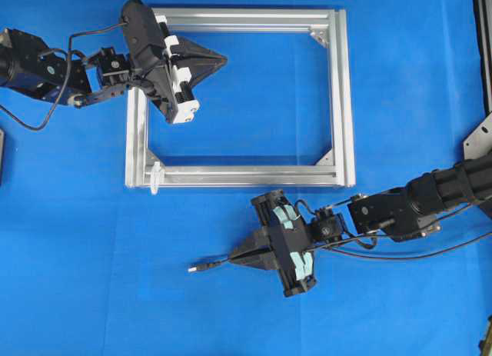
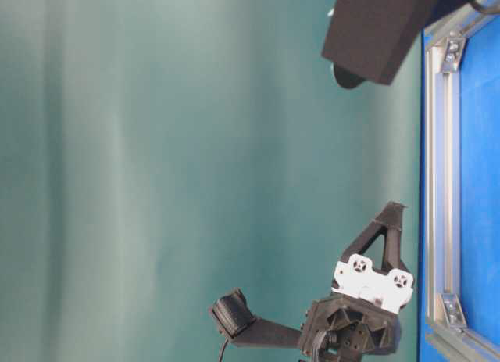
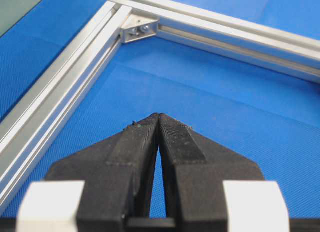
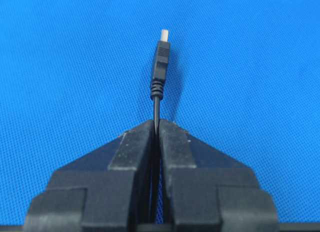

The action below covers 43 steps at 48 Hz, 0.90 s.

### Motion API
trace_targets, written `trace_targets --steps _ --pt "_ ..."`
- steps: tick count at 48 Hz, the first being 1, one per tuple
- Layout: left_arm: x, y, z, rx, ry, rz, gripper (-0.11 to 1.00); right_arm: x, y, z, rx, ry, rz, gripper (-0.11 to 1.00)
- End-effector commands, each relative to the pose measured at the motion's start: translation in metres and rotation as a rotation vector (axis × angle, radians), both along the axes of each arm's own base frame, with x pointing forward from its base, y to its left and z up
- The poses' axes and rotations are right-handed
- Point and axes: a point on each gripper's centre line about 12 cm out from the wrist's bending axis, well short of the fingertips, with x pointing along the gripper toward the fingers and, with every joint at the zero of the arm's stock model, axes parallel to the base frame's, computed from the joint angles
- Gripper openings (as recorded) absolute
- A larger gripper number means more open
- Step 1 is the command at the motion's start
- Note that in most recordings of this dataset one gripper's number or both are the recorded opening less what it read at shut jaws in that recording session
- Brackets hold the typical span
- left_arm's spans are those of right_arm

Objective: Insert the wire through the string loop located on the left side.
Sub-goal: 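Lift the cable and carry it left toward the white zip-tie loop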

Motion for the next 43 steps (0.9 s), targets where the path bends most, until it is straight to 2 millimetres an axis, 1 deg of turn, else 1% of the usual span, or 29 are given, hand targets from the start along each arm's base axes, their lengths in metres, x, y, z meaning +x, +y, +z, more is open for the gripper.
trace_targets --steps 1,11,16,29,34,43 --pt "0.001 0.001 0.016 0.013 -0.046 0.001 0.00 0.005 0.001 0.011 0.012 -0.037 -0.001 0.00" --pt "0.002 0.001 0.016 0.014 -0.046 0.000 0.00 0.005 0.001 0.012 0.012 -0.035 -0.003 0.00" --pt "0.001 0.001 0.016 0.013 -0.046 0.001 0.00 0.005 0.001 0.017 0.015 -0.044 -0.002 0.00" --pt "0.001 0.001 0.016 0.012 -0.043 0.001 0.00 0.001 0.000 0.058 0.015 -0.064 -0.004 0.00" --pt "0.001 0.001 0.016 0.013 -0.044 0.001 0.00 -0.001 -0.001 0.070 0.008 -0.062 -0.002 0.00" --pt "0.001 0.001 0.016 0.013 -0.043 -0.001 0.00 -0.002 -0.001 0.071 0.004 -0.052 -0.002 0.00"
